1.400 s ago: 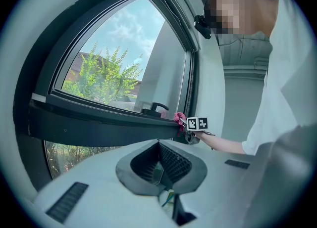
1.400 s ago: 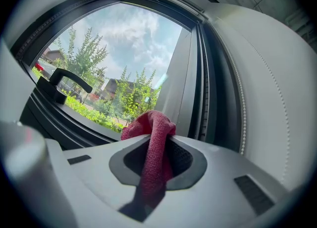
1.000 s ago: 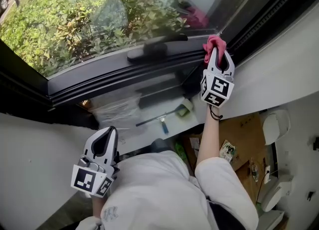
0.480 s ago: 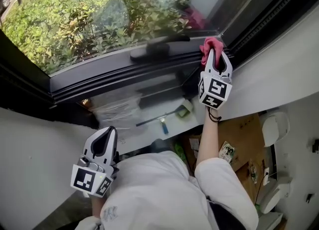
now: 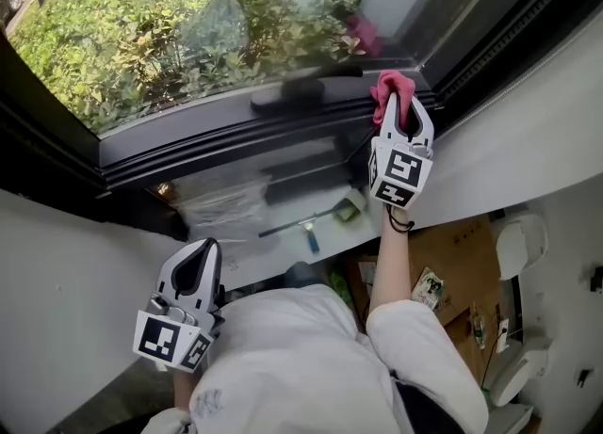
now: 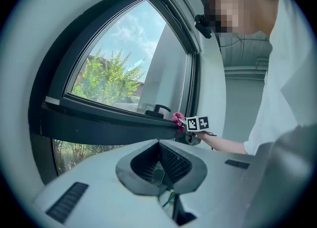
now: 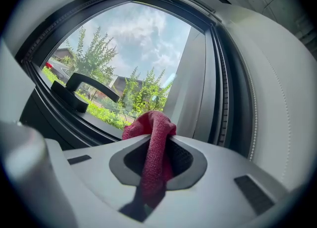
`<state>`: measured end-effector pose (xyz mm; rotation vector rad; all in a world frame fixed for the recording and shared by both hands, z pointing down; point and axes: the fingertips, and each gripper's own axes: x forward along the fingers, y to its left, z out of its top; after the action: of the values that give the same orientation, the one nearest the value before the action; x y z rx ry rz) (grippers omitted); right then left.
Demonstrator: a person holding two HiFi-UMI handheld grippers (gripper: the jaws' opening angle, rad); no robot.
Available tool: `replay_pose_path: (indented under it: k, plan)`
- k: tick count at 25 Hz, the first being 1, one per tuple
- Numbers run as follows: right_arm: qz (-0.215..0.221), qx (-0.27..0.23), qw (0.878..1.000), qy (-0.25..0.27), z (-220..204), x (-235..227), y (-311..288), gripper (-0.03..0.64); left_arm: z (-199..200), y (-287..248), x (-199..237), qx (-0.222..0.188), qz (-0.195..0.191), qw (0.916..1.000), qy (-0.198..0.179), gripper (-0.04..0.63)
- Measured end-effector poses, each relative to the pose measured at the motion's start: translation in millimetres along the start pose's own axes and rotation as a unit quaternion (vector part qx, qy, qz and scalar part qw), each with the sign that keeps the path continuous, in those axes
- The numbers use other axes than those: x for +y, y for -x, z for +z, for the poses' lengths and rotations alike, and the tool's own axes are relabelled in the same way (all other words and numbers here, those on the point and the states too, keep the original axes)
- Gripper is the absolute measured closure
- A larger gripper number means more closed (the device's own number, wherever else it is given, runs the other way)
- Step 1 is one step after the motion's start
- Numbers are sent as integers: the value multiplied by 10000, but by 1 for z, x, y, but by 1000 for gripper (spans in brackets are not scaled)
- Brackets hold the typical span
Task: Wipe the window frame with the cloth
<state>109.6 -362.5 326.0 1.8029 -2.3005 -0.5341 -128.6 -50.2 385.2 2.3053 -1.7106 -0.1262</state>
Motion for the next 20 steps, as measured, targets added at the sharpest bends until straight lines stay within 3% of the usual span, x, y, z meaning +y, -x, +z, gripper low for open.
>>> replay_pose_path:
  k: [20]
  plan:
    - [161,6,9999,6,12,30,8,558,2,20,1,-105,110,9999,1,586]
